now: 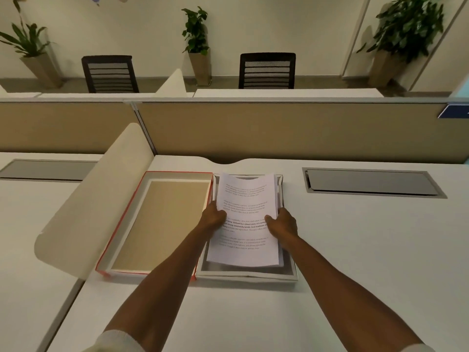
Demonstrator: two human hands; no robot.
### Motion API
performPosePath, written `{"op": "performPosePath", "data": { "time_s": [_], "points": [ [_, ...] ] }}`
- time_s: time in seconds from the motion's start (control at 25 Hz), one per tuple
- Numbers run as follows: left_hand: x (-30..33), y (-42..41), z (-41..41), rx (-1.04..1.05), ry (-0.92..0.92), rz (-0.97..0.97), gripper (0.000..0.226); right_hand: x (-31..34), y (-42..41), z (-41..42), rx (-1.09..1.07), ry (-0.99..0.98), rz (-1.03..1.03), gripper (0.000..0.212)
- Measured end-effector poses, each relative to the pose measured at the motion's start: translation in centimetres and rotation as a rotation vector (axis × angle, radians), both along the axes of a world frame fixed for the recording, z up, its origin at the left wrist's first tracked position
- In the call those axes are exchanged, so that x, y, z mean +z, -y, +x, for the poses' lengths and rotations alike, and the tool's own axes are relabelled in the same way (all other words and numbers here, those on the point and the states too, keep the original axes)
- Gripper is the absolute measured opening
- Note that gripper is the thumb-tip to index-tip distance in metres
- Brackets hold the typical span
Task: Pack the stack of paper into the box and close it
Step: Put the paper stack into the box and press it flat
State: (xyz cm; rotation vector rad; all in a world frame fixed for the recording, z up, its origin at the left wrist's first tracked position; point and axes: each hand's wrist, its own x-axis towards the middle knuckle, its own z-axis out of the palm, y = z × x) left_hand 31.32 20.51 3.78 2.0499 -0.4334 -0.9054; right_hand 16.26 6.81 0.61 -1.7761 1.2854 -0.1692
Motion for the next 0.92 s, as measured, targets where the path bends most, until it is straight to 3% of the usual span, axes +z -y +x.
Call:
{"op": "performPosePath", "data": {
  "time_s": [0.28, 0.52, 0.68, 0.92],
  "points": [
    [-2.4, 0.6, 0.4, -0.04, 0.102, 0.078, 0.038, -1.4, -0.7, 1.0, -0.023, -0.121, -0.064, 0.04],
    [-3.8, 0.9, 0.0, -0.082, 0.211, 0.129, 0.07, -1.9, -1.2, 1.4, -0.094, -0.106, -0.093, 0.039],
    [-4.4, 0.8, -0.6, -0.164, 0.244, 0.223, 0.094, -2.3, -2.0, 1.5, -0.063, -0.124, -0.112, 0.055],
    [-5.4, 0.5, -1.5, -0.192, 0.305, 0.231, 0.096, -2.6, -1.9, 0.9, -0.009, -0.141, -0.155, 0.045]
  ]
}}
